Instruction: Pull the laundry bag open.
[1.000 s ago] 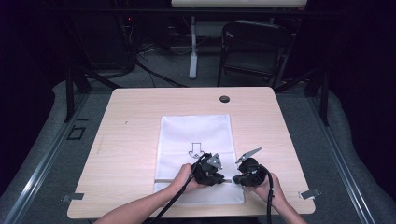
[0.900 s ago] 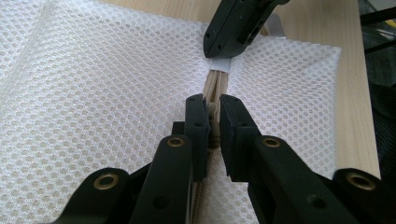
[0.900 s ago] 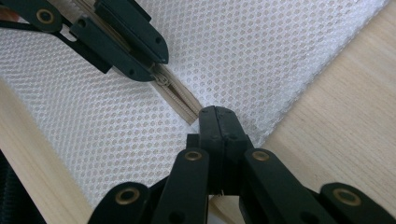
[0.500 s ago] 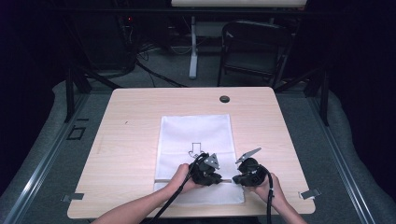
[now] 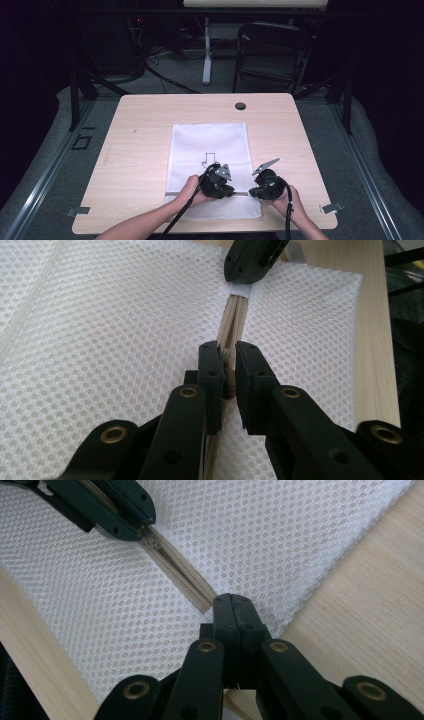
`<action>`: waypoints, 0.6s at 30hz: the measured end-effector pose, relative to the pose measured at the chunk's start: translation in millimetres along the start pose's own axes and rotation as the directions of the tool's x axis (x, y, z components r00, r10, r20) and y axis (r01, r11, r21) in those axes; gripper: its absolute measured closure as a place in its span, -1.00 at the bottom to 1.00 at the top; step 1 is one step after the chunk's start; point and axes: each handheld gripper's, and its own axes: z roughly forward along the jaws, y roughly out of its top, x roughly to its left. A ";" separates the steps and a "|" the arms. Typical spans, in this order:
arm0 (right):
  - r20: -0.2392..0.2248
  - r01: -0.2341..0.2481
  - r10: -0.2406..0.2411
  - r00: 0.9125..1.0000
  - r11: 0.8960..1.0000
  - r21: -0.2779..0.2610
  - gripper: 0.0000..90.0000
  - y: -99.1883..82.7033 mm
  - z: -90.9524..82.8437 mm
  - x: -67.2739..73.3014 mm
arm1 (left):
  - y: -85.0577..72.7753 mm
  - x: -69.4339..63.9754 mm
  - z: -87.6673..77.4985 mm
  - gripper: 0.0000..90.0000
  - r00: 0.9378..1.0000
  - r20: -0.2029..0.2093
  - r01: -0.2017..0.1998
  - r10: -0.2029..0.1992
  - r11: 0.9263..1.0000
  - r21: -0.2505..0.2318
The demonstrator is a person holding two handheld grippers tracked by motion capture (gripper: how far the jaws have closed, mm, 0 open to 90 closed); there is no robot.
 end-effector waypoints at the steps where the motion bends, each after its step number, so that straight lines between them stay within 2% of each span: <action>1: 0.000 -0.001 0.001 1.000 1.000 0.000 1.00 0.0 0.0 0.0 | -0.8 0.3 -0.6 0.83 1.000 0.007 0.002 -0.002 1.000 -0.007; 18: -0.002 -0.003 0.003 1.000 1.000 0.001 1.00 0.0 0.0 -0.2 | -9.7 2.4 -10.8 0.83 1.000 0.003 0.012 -0.012 1.000 0.009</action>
